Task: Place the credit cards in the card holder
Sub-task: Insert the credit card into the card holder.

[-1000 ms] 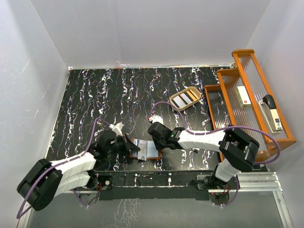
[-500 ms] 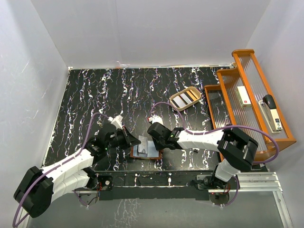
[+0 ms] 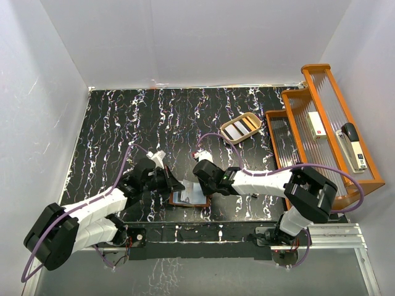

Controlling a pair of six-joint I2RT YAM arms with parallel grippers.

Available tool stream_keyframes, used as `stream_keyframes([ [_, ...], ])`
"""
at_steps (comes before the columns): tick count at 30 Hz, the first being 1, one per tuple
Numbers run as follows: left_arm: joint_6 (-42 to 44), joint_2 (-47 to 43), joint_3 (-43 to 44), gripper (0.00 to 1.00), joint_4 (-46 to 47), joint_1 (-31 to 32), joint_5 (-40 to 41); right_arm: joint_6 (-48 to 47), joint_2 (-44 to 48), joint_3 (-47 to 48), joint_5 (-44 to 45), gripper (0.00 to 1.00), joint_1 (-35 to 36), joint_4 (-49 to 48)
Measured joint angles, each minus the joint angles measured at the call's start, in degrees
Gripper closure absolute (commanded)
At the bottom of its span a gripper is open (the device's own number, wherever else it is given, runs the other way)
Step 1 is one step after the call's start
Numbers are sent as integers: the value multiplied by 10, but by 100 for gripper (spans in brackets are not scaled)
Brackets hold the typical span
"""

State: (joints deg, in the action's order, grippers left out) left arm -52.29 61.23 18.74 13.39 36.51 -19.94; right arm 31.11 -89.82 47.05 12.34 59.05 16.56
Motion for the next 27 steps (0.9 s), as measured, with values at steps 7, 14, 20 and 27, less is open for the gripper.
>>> stream_keyframes([
  [7, 12, 3, -8, 100, -2, 0, 8, 0, 1, -1, 0, 92, 0, -1],
  [14, 13, 5, -27, 100, 4, 0, 14, 0, 5, -8, 0, 92, 0, -9],
  [20, 13, 25, -33, 100, 26, 0, 13, 0, 5, -11, 0, 92, 0, -14],
  [27, 8, 52, -35, 100, 51, 0, 10, 0, 5, -11, 0, 92, 0, -15],
])
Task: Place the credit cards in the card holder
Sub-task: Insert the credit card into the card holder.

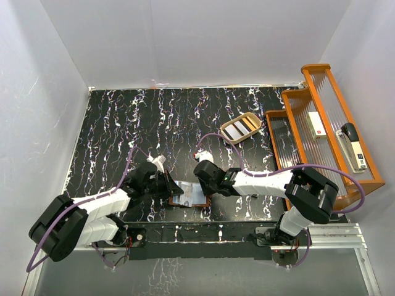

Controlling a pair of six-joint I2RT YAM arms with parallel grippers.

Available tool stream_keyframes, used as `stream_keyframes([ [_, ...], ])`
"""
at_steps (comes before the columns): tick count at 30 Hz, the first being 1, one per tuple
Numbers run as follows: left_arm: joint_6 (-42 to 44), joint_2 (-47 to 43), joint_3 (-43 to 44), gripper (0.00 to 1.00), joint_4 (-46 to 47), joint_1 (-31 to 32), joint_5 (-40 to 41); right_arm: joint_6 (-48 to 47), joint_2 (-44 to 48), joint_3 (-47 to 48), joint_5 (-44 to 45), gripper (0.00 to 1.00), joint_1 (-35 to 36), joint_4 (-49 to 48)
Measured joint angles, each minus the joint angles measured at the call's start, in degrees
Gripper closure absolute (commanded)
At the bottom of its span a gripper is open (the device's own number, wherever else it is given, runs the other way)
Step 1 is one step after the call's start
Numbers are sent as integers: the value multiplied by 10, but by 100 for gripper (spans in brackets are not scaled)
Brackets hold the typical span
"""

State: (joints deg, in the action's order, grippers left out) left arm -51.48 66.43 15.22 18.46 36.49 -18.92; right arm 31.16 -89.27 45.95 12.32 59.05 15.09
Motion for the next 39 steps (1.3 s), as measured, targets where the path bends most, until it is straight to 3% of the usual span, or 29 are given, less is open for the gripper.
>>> stream_keyframes([
  [39, -70, 33, -52, 100, 143, 0, 27, 14, 0, 0, 2, 92, 0, 0],
])
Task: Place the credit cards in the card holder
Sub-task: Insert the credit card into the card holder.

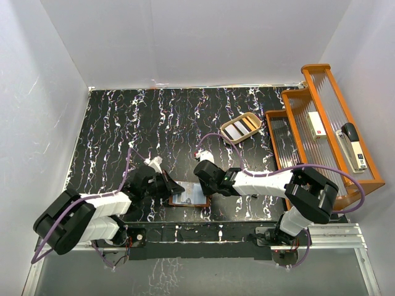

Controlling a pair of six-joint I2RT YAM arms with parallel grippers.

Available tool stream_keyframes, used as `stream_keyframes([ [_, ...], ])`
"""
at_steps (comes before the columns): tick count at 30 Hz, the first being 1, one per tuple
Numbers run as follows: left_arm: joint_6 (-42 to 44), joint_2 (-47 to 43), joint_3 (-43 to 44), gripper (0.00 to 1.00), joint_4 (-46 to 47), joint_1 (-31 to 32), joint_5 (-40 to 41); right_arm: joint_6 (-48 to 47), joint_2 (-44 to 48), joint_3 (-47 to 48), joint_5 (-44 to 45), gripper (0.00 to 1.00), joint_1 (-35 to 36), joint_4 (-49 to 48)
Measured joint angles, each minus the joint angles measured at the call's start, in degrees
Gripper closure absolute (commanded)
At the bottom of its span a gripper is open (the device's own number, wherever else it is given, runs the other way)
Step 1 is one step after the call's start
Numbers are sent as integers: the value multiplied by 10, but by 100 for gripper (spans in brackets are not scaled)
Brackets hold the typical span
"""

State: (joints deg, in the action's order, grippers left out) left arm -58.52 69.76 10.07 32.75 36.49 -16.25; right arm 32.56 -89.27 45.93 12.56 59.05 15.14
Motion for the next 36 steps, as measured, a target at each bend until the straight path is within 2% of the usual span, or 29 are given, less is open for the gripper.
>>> stream_keyframes([
  [3, 2, 17, 0, 100, 16, 0, -1, 5, 0, 0, 1, 90, 0, 0],
  [11, 2, 33, -1, 100, 43, 0, -2, 23, 8, 11, 0, 75, 0, 37],
  [17, -6, 29, -14, 100, 52, 0, 2, 43, 44, 12, -1, 73, 0, 72],
  [24, -7, 23, -16, 100, 54, 0, 4, 63, 45, 10, -1, 74, 0, 72],
  [36, -31, 60, -27, 100, 113, 6, 5, 86, 33, -25, 2, 77, 0, 21],
])
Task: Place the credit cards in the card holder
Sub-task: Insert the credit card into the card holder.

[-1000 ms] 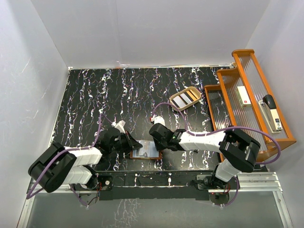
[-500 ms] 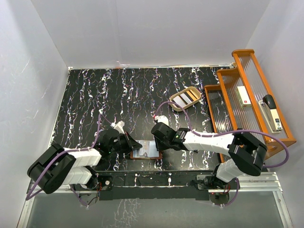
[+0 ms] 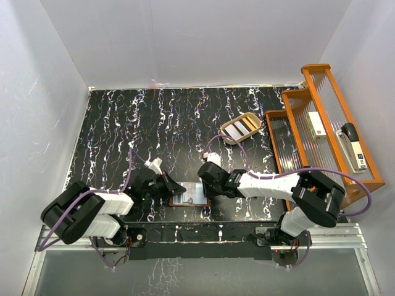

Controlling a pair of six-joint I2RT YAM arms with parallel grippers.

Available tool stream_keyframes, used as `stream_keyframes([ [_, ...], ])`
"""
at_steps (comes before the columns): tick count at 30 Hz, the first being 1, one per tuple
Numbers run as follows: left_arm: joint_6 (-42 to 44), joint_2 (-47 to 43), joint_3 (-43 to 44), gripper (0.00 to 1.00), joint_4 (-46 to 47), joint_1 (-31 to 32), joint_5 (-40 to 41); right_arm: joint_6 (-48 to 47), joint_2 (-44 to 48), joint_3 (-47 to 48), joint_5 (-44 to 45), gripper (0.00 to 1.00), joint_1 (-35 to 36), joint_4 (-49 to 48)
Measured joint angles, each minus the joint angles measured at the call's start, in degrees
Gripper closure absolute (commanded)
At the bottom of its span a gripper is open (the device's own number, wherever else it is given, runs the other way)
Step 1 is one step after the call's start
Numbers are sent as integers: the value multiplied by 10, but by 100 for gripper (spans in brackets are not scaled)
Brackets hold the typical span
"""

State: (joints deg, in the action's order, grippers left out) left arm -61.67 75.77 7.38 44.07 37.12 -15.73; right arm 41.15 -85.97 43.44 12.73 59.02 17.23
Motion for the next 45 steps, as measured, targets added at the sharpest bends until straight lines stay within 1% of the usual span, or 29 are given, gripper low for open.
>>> stream_keyframes([
  [5, -7, 16, 0, 100, 21, 7, 3, 5, 0, -5, 3, 77, 0, -10],
  [14, -14, 14, 0, 100, 21, 17, 17, 8, 1, -9, 6, 78, 0, -16],
  [15, -15, 14, 0, 99, 19, 19, 19, 8, 1, -9, 6, 78, 0, -16],
  [18, -15, 4, 3, 79, 4, 21, 23, 7, 2, -7, 9, 76, 0, -11],
  [20, -13, -14, 7, 70, -25, 21, 30, 4, 5, -4, 9, 75, 0, -3],
  [22, -9, -37, 16, 64, -57, 21, 36, 1, 12, 0, 9, 73, 0, 10],
  [24, -2, -65, 26, 60, -94, 23, 47, -3, 25, 1, 9, 72, 0, 21],
  [28, 6, -99, 40, 60, -151, 24, 65, -5, 36, 1, 9, 70, 0, 25],
  [33, 16, -104, 53, 61, -195, 24, 68, -7, 36, 1, 11, 70, 0, 27],
  [38, 17, -90, 61, 61, -198, 24, 63, -8, 29, -2, 8, 72, -2, 20],
  [45, 11, -50, 63, 65, -155, 26, 41, -7, 19, -31, -7, 73, -3, -25],
])
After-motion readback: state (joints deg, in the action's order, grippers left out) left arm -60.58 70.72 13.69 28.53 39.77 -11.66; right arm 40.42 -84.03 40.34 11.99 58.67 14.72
